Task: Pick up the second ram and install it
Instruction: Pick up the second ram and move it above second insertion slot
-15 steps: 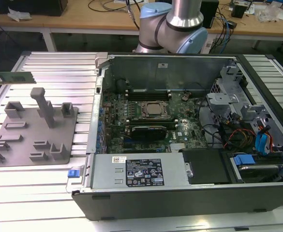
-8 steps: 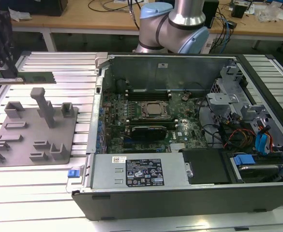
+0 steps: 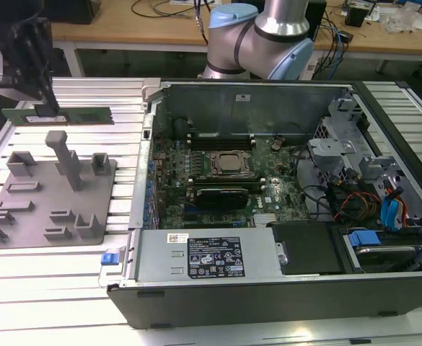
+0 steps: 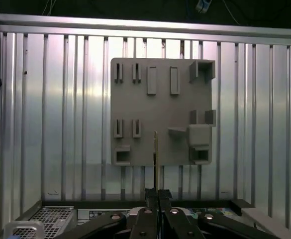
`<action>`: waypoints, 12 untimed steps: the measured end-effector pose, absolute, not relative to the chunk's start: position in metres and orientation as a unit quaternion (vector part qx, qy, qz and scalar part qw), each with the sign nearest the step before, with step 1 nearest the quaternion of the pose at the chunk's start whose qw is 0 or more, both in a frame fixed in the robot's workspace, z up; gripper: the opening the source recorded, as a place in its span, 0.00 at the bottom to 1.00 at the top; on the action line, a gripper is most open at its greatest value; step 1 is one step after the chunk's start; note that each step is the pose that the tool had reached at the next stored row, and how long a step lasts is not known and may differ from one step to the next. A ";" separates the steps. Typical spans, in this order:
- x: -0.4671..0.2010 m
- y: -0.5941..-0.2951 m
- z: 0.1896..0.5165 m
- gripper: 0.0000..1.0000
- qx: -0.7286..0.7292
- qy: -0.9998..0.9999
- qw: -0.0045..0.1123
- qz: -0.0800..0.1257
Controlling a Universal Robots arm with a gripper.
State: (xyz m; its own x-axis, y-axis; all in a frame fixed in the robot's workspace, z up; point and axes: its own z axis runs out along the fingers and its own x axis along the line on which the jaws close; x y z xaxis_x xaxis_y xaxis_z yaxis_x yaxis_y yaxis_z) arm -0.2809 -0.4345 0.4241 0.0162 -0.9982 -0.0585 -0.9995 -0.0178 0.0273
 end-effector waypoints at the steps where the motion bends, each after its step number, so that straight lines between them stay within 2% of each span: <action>1: -0.276 -0.434 0.424 0.09 -0.713 0.701 0.011 0.030; 12: -0.244 -0.435 0.424 0.09 -0.713 0.701 0.011 0.030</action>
State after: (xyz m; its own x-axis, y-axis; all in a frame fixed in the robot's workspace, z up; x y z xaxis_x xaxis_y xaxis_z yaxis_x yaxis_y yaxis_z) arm -0.2444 -0.4345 0.4241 0.0163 -0.9981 -0.0586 -0.9995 -0.0179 0.0274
